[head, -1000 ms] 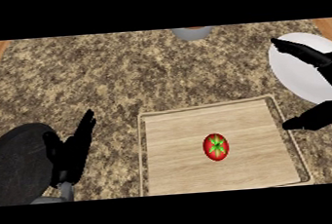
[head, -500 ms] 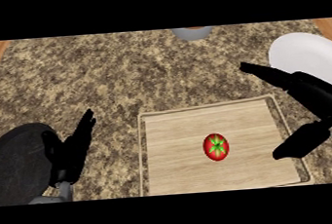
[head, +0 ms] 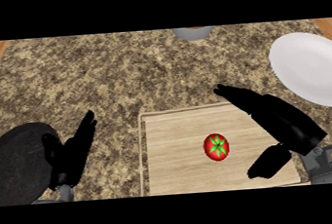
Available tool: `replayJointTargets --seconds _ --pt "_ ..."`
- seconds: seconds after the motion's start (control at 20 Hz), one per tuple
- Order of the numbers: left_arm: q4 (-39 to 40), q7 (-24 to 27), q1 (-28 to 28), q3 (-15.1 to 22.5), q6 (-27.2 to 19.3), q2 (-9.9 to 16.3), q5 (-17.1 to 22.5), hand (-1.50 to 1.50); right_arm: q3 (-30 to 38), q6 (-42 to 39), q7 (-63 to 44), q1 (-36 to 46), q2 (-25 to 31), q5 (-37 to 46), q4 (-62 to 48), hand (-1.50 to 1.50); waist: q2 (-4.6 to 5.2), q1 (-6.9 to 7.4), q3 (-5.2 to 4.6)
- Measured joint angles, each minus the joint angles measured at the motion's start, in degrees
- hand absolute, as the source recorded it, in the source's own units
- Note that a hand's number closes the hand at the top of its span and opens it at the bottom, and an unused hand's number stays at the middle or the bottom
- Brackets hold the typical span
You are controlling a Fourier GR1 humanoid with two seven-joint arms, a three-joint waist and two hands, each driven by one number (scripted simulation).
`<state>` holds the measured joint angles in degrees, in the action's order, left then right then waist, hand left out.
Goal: Pick the tomato from the tray and place it in the plate
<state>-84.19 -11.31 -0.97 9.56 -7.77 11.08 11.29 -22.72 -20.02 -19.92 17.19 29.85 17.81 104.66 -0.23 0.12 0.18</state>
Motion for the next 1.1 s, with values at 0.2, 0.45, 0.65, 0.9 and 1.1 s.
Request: replayJointTargets --seconds 0.2,0.45,0.65,0.9,1.1 --pt "0.14 -0.14 -0.10 -0.73 0.92 -0.23 -0.41 0.00 -0.51 -2.69 -1.97 -1.07 -2.97 1.25 0.42 -1.50 0.01 0.00 0.01" --pt "1.23 0.84 0.15 -1.91 2.21 -0.96 -1.01 0.00 -1.30 -3.38 -0.29 -3.59 -6.45 5.72 -0.75 -1.50 -0.06 0.02 0.12" --pt "0.29 1.34 -0.92 -1.91 2.18 -1.68 -1.82 0.00 -2.29 -3.22 -0.90 -4.46 -8.00 10.11 -0.48 -1.50 -0.06 -0.01 0.11" --pt "0.68 0.52 -0.25 -3.38 3.47 -1.43 -1.46 0.00 -2.90 -2.67 -1.18 -4.48 -9.85 15.93 -2.62 -1.50 -0.03 0.01 0.09" --pt "0.78 0.36 -0.12 -3.42 3.59 -2.44 -2.14 0.00 -2.26 -2.52 1.03 -4.13 -11.23 18.96 -6.05 -1.50 -0.02 0.05 0.11"
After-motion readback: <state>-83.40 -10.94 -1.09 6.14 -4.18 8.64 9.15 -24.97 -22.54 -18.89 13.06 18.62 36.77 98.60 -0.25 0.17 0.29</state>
